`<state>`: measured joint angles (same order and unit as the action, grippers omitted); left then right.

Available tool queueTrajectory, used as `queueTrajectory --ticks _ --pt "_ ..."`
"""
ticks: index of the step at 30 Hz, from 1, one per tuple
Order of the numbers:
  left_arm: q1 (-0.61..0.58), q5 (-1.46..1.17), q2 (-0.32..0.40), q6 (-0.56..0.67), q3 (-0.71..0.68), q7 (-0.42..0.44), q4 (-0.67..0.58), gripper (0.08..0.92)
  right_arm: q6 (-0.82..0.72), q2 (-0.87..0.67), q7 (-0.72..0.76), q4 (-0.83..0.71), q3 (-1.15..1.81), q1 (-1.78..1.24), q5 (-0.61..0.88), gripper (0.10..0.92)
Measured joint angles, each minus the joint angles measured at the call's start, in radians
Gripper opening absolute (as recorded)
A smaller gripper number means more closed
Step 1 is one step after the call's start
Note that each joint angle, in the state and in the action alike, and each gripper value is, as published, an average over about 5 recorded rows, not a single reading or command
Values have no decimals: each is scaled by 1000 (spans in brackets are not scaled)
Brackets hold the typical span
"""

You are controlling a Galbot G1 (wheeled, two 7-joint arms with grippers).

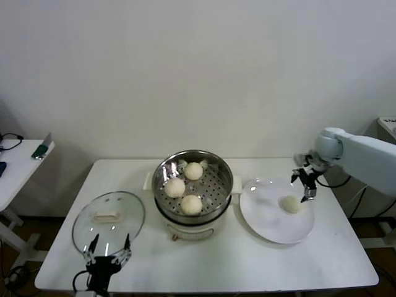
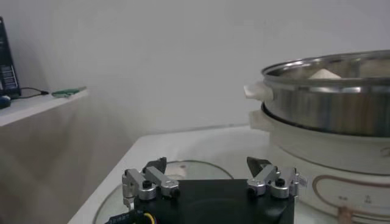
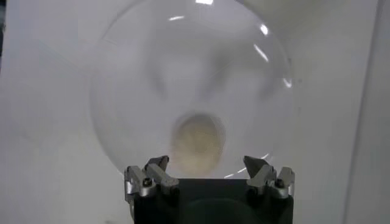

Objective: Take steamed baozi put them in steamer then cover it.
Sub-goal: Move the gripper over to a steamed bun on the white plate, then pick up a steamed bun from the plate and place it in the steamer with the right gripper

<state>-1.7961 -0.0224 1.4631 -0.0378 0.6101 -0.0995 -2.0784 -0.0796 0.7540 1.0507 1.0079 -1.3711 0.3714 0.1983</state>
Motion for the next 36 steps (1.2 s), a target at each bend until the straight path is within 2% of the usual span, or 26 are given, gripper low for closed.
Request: queueTrajectory --ticks 11,19,21,29,36 --pt "-4 4 5 3 0 -4 9 823 25 50 -25 -131 148 -162 -63 820" --pt "-8 10 5 3 -2 -6 8 823 23 64 -40 -158 191 -205 -69 699" --pt "-10 12 5 3 -3 -6 6 823 20 64 -41 -158 193 -206 -68 690" --pt "-12 16 3 2 -10 -5 -7 823 -10 49 -38 -108 106 -108 -13 679" --pt "-7 15 -3 0 -11 -5 -13 823 -60 66 -46 23 -96 158 150 679"
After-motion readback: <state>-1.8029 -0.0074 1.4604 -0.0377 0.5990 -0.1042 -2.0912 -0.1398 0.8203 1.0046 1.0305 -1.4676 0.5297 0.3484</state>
